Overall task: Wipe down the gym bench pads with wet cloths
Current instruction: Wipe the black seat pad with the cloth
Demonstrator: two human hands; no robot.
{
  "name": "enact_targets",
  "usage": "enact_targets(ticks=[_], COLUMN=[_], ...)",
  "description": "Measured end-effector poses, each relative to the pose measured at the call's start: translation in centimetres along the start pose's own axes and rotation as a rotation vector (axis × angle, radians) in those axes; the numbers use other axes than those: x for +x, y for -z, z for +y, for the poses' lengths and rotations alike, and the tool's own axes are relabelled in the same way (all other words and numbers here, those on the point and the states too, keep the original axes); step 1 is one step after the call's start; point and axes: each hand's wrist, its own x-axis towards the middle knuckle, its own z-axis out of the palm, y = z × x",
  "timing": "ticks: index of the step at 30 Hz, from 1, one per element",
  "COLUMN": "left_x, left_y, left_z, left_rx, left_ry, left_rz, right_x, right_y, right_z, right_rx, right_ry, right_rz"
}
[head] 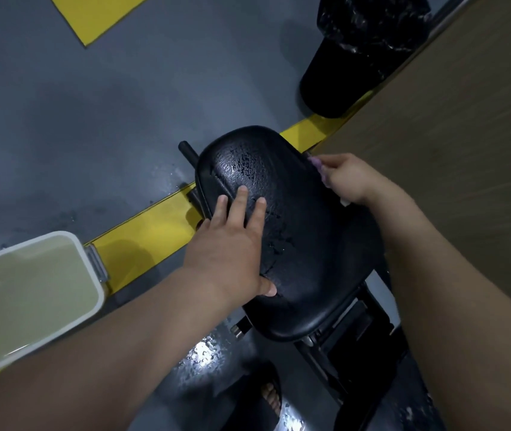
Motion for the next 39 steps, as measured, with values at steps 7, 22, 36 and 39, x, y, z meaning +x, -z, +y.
enact_targets(ticks=[7, 22, 36, 39], left_x=[0.3, 0.1, -0.2, -0.3], left_y=[0.0, -0.3, 0.2, 0.3], left_z=[0.2, -0.6, -1.3, -1.4], left_rx=[0.012, 0.0, -0.007, -0.01], left_ry=[0.01, -0.028, -0.07, -0.075], left_rz=[-0.007, 0.003, 0.002, 0.012], right_x=[3.9, 1.8, -0.1, -0.8], right_y=[-2.7, -6.3, -4.3, -5.0], right_z=[-7.3, -7.8, -5.5, -5.3], right_rx=[0.009, -0.33, -0.388, -0.387], right_ry=[0.239, 0.746, 0.716, 0.621], right_rz=[0.011, -0.005, 0.08, 0.136])
